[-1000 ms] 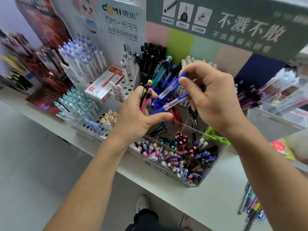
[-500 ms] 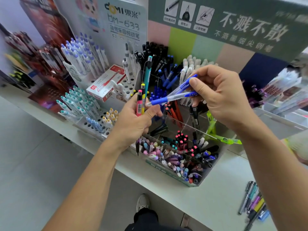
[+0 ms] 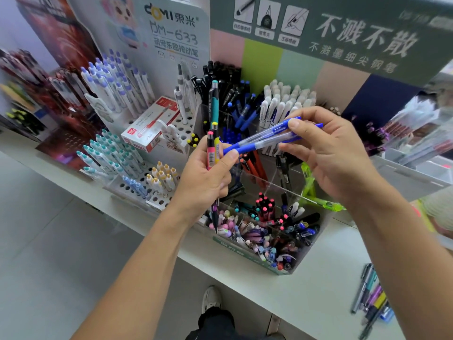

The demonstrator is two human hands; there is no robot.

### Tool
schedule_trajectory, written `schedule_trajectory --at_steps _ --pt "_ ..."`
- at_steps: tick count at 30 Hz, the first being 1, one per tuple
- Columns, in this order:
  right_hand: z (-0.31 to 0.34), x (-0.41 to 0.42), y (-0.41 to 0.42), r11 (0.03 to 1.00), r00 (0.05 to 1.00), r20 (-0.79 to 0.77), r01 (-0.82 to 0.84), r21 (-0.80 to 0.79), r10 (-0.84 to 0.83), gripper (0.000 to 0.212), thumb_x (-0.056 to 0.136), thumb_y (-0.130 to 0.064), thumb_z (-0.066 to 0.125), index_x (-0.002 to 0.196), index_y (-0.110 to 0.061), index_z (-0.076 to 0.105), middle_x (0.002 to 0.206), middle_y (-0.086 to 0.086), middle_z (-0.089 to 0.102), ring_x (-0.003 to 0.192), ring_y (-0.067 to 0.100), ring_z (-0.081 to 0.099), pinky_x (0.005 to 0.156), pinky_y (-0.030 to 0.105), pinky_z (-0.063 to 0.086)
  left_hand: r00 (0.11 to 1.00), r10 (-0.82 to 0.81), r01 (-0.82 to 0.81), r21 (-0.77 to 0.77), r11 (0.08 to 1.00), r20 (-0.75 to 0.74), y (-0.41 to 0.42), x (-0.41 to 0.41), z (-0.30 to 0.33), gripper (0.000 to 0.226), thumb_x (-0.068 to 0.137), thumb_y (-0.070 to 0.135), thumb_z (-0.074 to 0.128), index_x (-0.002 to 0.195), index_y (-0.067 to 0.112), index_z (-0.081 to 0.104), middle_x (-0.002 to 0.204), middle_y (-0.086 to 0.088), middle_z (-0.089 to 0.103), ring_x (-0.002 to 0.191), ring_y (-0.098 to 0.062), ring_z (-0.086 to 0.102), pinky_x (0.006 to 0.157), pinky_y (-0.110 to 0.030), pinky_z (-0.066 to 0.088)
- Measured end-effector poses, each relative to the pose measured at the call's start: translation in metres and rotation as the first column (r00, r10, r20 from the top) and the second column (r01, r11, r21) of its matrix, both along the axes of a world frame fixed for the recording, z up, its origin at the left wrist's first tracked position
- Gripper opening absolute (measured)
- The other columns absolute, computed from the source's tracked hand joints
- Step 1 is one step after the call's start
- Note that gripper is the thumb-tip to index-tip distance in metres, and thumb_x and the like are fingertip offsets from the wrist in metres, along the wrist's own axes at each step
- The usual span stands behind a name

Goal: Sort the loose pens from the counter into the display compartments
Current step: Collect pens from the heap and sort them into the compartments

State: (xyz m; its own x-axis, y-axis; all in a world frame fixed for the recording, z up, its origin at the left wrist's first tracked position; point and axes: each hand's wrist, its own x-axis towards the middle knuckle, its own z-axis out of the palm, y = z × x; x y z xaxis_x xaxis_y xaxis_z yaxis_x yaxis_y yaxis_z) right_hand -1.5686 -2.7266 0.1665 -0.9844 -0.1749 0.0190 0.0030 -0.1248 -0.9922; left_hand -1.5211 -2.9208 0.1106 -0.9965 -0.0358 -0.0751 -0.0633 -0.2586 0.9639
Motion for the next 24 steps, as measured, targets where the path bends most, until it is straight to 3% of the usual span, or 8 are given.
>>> schedule_trajectory --at_steps 2,4,7,9,12,16,21,24 --pt "0.003 0.004 -0.003 0.986 0.996 0.084 -0.010 -0.169 0.024 0.004 0.089 -0.009 0.066 0.089 -0.012 0.063 0.080 0.002 0.068 0.072 0.011 0.066 0.071 0.021 0.057 0.999 -0.047 0.047 -0.010 0.999 -0.026 0.001 -0.001 -0.001 0.035 0.101 0.011 0.056 0.077 0.037 0.059 0.067 0.007 0.053 0.045 -0.009 0.031 0.041 -0.023 0.023" --pt "0.005 0.004 -0.007 0.980 0.998 0.055 -0.012 -0.197 0.023 0.008 0.085 -0.011 0.069 0.090 -0.012 0.063 0.081 0.000 0.068 0.077 0.012 0.067 0.074 0.022 0.057 0.996 -0.081 0.080 -0.031 0.996 -0.044 0.001 -0.001 -0.001 0.029 0.102 0.009 0.054 0.081 0.029 0.051 0.062 0.011 0.050 0.045 -0.009 0.030 0.042 -0.025 0.021" --pt "0.008 0.002 -0.014 0.993 0.975 -0.207 0.100 0.069 -0.084 0.006 0.092 -0.006 0.068 0.095 -0.007 0.063 0.083 0.004 0.070 0.080 0.018 0.072 0.073 0.029 0.060 0.997 -0.047 0.043 -0.079 0.996 -0.055 -0.002 -0.004 -0.003 0.022 0.099 0.015 0.058 0.084 0.031 0.055 0.064 0.004 0.049 0.047 -0.012 0.030 0.043 -0.029 0.019" --pt "0.015 0.000 -0.015 0.942 0.901 -0.421 0.229 0.244 -0.110 0.008 0.094 -0.010 0.070 0.099 -0.007 0.064 0.087 0.008 0.071 0.076 0.019 0.073 0.072 0.033 0.061 0.997 0.027 -0.040 -0.159 0.986 -0.079 -0.009 -0.009 -0.010 0.006 0.099 0.019 0.060 0.094 0.023 0.058 0.065 0.000 0.046 0.046 -0.012 0.033 0.043 -0.027 0.022" --pt "0.024 -0.005 -0.021 0.832 0.799 -0.598 0.370 0.414 -0.057 0.007 0.094 -0.015 0.070 0.098 -0.015 0.064 0.086 0.004 0.071 0.073 0.015 0.070 0.069 0.028 0.058 0.988 0.147 -0.152 -0.245 0.958 -0.042 -0.019 -0.015 -0.027 0.014 0.102 0.021 0.058 0.099 0.009 0.051 0.059 0.005 0.041 0.042 -0.009 0.033 0.041 -0.022 0.029" --pt "0.004 -0.011 -0.050 0.659 0.758 -0.649 0.452 0.601 0.072 0.007 0.095 -0.017 0.067 0.096 -0.012 0.063 0.078 -0.001 0.064 0.066 0.013 0.055 0.069 0.032 0.050 0.989 0.147 -0.136 -0.316 0.939 0.011 -0.012 -0.020 -0.042 0.023 0.101 0.030 0.058 0.103 0.008 0.053 0.077 -0.014 0.055 0.047 -0.013 0.042 0.044 -0.028 0.034" --pt "0.003 -0.014 -0.067 0.659 0.738 -0.673 0.484 0.576 0.046 0.010 0.097 -0.018 0.064 0.096 -0.009 0.060 0.074 0.000 0.061 0.065 0.015 0.054 0.066 0.029 0.045 0.975 0.216 -0.214 -0.428 0.878 -0.045 -0.012 -0.025 -0.052 0.020 0.096 0.045 0.059 0.091 0.026 0.052 0.073 -0.002 0.057 0.059 -0.024 0.052 0.057 -0.046 0.046" --pt "0.001 -0.010 -0.062 0.647 0.748 -0.660 0.471 0.599 0.066 0.008 0.098 -0.018 0.063 0.096 -0.011 0.060 0.073 -0.002 0.060 0.065 0.015 0.054 0.066 0.030 0.045 0.954 0.275 -0.297 -0.497 0.816 -0.118 -0.016 -0.025 -0.050 0.020 0.095 0.034 0.068 0.096 0.019 0.055 0.080 0.004 0.063 0.069 -0.017 0.061 0.067 -0.030 0.054"
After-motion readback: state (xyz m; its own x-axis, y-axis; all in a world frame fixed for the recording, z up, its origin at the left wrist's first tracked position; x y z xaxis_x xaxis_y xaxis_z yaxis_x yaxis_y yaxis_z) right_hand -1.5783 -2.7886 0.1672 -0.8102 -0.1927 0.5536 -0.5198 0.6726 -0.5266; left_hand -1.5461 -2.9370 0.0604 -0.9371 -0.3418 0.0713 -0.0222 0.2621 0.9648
